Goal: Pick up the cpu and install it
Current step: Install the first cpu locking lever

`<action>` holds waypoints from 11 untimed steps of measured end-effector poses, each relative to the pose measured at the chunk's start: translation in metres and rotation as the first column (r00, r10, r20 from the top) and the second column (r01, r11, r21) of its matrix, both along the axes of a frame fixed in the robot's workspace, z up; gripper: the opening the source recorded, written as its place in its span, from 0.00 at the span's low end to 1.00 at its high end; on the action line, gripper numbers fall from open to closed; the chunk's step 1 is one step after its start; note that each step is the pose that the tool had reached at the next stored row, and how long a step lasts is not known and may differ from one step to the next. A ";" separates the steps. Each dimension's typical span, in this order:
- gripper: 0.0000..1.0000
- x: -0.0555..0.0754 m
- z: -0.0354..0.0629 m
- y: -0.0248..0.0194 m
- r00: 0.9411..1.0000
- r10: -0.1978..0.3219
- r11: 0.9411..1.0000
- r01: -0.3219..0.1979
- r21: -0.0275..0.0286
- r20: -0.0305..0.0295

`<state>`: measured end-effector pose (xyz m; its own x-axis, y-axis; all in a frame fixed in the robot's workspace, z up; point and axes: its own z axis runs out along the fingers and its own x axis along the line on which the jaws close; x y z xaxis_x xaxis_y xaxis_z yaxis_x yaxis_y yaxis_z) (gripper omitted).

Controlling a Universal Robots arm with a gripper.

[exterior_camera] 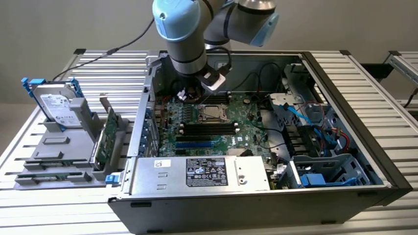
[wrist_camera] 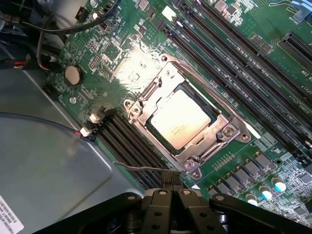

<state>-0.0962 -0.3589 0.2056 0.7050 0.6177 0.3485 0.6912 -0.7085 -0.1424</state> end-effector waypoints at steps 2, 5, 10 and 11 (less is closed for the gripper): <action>0.11 0.000 -0.0037 0.0003 1.000 0.004 1.000 -0.004 0.000 0.001; 0.11 0.000 -0.0077 0.0008 1.000 0.009 1.000 -0.009 0.001 0.002; 0.11 0.001 -0.0089 0.0011 1.000 0.017 1.000 -0.017 0.001 0.003; 0.11 0.002 -0.0091 0.0015 1.000 0.018 1.000 -0.018 0.001 0.003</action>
<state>-0.0942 -0.3575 0.1965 0.6927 0.6300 0.3511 0.7043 -0.6958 -0.1408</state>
